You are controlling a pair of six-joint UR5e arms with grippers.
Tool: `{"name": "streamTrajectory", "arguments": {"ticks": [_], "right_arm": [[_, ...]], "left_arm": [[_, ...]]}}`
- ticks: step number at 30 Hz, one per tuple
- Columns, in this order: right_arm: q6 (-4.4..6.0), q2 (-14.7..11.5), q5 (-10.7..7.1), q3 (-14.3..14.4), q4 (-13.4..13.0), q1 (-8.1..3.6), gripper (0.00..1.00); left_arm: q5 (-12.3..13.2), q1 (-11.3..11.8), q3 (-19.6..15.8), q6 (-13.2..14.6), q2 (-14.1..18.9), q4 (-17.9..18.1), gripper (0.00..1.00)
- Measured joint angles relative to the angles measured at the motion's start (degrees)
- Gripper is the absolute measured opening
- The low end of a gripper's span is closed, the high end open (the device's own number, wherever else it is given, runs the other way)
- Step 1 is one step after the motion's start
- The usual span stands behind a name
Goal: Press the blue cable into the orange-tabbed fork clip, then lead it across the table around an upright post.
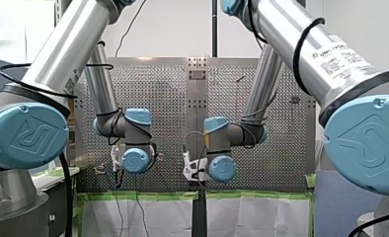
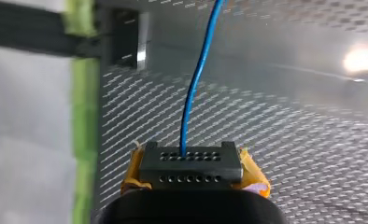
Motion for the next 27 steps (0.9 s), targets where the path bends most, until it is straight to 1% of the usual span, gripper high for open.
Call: {"name": "streamTrajectory", "arguments": {"ticks": [2, 5, 10, 11, 13, 15, 16, 17, 19, 23, 25, 27], "right_arm": [[0.00, 0.4, 0.66, 0.0, 1.2, 0.08, 0.00], [0.01, 0.6, 1.02, 0.0, 2.2, 0.11, 0.00], [0.01, 0.7, 1.14, 0.0, 2.6, 0.12, 0.00], [0.01, 0.7, 1.14, 0.0, 2.6, 0.13, 0.00], [0.23, 0.5, 1.07, -0.2, 2.4, -0.08, 0.00], [0.83, -0.1, 0.99, -0.7, 2.3, -0.67, 0.00], [1.31, -0.6, 0.99, -1.1, 2.4, -1.00, 0.00], [1.67, -1.0, 0.96, -1.4, 2.6, -1.18, 0.00], [2.59, -1.9, 0.63, -2.1, 3.2, -1.52, 0.00], [4.68, -4.0, -1.03, -2.5, 4.0, -1.92, 0.00], [5.83, -5.1, -2.11, -2.6, 3.7, -2.06, 0.00], [6.75, -5.8, -3.10, -2.6, 3.0, -2.18, 0.00]], "left_arm": [[0.0, 0.0, 0.0, 0.0, 0.0, 0.0, 0.00], [0.0, 0.0, 0.0, 0.0, 0.0, 0.0, 0.00], [0.0, 0.0, 0.0, 0.0, 0.0, 0.0, 0.00], [0.0, 0.0, -0.1, 0.0, 0.1, 0.1, 0.05], [0.4, 0.2, -0.4, -0.3, 0.4, 0.3, 0.05], [1.0, 0.4, -1.0, -0.9, 1.0, 0.4, 0.05], [1.1, 0.4, -1.4, -1.3, 1.4, 0.2, 0.05], [1.2, 0.4, -1.9, -1.7, 1.9, -0.1, 0.08], [1.3, 0.6, -2.7, -2.5, 2.7, -0.5, 0.08], [1.3, 1.1, -4.8, -4.6, 4.8, -1.0, 0.08], [1.5, 1.4, -5.8, -5.5, 5.7, -0.8, 0.08], [1.9, 1.7, -6.8, -6.6, 6.0, 0.0, 0.08]]}}
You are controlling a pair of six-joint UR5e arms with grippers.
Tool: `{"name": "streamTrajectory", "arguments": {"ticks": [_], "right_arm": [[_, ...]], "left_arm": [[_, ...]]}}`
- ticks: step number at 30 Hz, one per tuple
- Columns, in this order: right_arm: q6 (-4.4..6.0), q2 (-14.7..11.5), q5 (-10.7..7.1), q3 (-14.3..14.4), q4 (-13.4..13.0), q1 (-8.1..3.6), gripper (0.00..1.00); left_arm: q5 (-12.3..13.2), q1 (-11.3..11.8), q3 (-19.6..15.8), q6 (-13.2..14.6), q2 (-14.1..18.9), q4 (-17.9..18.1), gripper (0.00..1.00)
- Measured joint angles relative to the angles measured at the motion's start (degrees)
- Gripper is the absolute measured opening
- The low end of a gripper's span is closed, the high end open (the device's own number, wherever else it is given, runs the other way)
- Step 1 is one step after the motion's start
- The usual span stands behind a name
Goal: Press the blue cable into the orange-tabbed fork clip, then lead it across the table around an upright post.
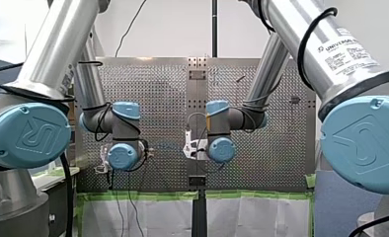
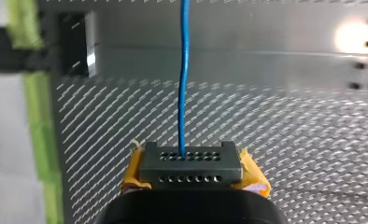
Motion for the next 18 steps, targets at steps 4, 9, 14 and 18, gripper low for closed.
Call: {"name": "streamTrajectory", "arguments": {"ticks": [4, 9, 14, 18], "right_arm": [[1.03, 0.8, -1.74, -0.4, -2.1, -0.22, 0.00], [1.31, 3.1, -2.43, -2.2, -4.6, -0.31, 0.00], [2.29, 5.8, -3.75, -4.0, -7.3, -0.38, 0.00], [2.76, 8.2, -4.60, -5.7, -8.2, -0.63, 0.00]], "left_arm": [[0.7, 0.6, -0.7, -2.2, -1.4, 2.0, 0.11], [1.2, 1.5, 0.5, -3.7, -4.3, 5.1, 0.11], [2.0, 2.7, 1.7, -3.5, -7.1, 7.9, 0.11], [3.1, 4.7, 1.9, -3.1, -9.4, 10.2, 0.11]]}}
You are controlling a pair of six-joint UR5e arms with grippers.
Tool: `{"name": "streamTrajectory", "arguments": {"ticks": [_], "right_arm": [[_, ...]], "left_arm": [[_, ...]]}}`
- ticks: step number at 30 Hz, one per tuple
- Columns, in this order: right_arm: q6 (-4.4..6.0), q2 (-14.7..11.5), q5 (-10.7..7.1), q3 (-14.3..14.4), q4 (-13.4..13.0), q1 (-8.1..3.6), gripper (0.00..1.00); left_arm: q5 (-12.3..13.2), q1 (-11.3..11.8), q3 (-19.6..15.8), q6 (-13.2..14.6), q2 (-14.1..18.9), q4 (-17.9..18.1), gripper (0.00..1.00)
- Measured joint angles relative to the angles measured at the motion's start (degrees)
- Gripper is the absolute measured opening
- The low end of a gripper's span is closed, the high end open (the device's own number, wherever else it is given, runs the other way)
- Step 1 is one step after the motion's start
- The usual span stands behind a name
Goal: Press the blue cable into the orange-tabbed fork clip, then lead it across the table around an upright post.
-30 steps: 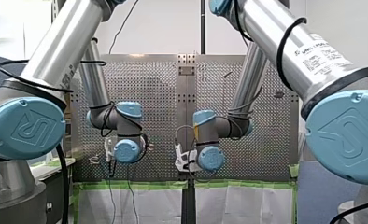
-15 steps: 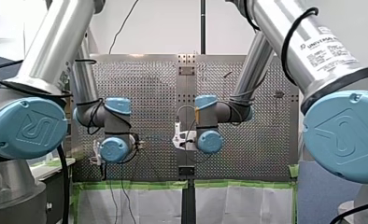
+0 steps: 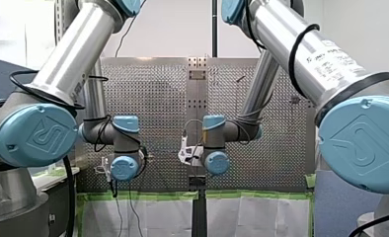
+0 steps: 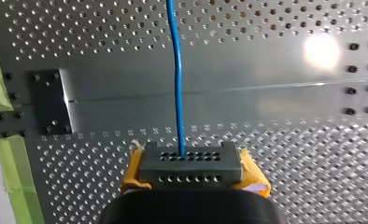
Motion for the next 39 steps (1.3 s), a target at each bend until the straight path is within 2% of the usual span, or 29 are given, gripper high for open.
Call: {"name": "streamTrajectory", "arguments": {"ticks": [8, 12, 18, 26, 31, 39], "right_arm": [[0.47, 4.8, -0.62, -4.1, 2.1, -1.05, 0.00], [0.79, 6.9, -1.13, -5.0, 3.3, -2.01, 0.00], [0.67, 10.1, -2.50, -6.4, 6.0, -3.53, 0.00], [-0.06, 14.0, -3.24, -8.2, 8.3, -5.15, 0.00], [-1.47, 14.4, -3.27, -9.6, 9.4, -5.97, 0.00], [-3.38, 14.4, -3.32, -12.2, 10.3, -6.13, 0.00]], "left_arm": [[3.8, 4.7, 0.8, 1.9, -4.8, 2.3, 0.11], [4.3, 6.5, 2.6, 2.3, -7.1, 2.6, 0.11], [4.4, 7.7, 5.9, 2.3, -10.6, 3.2, 0.11], [5.5, 9.8, 10.2, 2.7, -15.1, 2.5, 0.11], [7.6, 12.0, 11.2, 2.6, -17.5, 1.6, 0.11], [12.0, 16.5, 12.1, 2.4, -21.3, 1.2, 0.11]]}}
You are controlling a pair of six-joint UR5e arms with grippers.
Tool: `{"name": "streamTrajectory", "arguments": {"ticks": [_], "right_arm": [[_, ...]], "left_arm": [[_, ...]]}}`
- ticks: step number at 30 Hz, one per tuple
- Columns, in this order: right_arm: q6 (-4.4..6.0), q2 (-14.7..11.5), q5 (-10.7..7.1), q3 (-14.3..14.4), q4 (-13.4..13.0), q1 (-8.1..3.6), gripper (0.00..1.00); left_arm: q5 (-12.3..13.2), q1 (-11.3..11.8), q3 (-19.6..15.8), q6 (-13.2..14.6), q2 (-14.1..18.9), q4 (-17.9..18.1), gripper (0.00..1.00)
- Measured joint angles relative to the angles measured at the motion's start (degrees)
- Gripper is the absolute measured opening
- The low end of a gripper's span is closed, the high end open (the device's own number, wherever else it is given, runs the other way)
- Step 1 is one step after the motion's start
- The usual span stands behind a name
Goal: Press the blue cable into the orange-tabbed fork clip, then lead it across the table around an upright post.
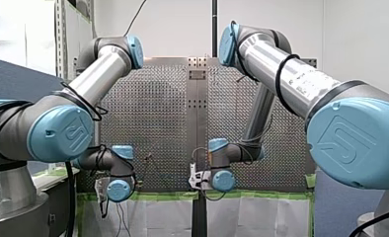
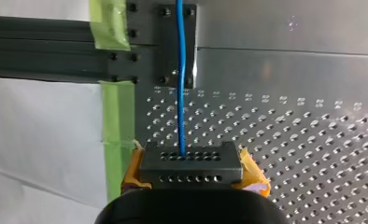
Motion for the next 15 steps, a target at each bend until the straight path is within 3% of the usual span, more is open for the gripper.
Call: {"name": "streamTrajectory", "arguments": {"ticks": [8, 15], "right_arm": [[-0.95, 0.0, -0.26, -2.0, 0.6, -0.07, 0.00], [-1.01, 0.0, -0.31, -4.1, 2.2, -0.42, 0.00]], "left_arm": [[3.5, 1.4, 0.3, -0.1, 0.7, 0.1, 0.11], [4.2, 1.5, 0.8, -1.0, 3.8, -1.7, 0.11]]}}
